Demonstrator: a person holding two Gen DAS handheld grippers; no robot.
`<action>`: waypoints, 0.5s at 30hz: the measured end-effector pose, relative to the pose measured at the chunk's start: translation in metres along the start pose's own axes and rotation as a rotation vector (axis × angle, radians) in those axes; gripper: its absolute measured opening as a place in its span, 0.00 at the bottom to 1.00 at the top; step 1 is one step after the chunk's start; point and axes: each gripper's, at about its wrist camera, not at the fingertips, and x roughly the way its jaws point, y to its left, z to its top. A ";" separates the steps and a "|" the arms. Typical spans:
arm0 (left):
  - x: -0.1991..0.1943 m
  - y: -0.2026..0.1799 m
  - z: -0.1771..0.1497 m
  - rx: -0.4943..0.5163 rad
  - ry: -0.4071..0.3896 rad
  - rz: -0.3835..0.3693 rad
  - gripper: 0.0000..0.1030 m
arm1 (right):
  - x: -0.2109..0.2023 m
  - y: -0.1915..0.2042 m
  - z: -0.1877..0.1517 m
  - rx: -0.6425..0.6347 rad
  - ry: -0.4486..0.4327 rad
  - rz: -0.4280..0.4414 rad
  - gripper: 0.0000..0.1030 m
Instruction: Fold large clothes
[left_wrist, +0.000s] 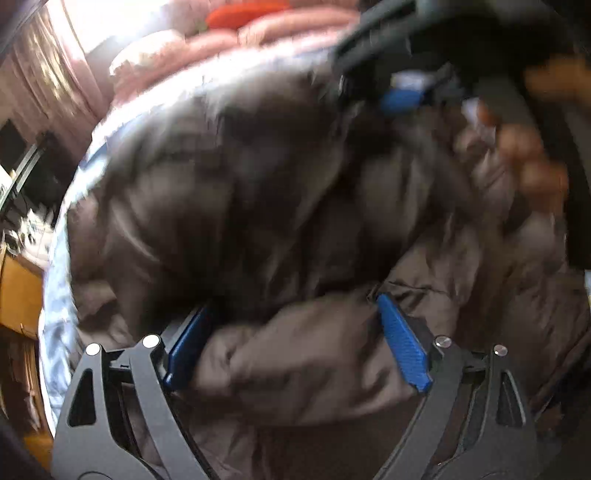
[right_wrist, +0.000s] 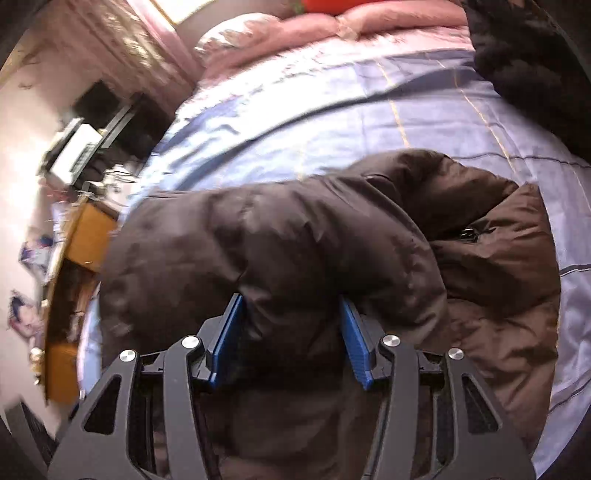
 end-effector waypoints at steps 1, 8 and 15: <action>0.005 0.006 -0.004 -0.019 0.009 -0.013 0.87 | 0.011 -0.006 0.003 0.020 0.014 -0.013 0.50; 0.014 0.027 0.000 -0.088 0.026 -0.073 0.87 | 0.048 -0.027 0.030 0.118 0.066 -0.001 0.49; 0.026 0.026 0.026 -0.130 0.035 -0.057 0.87 | 0.066 0.006 0.050 -0.077 0.035 -0.208 0.50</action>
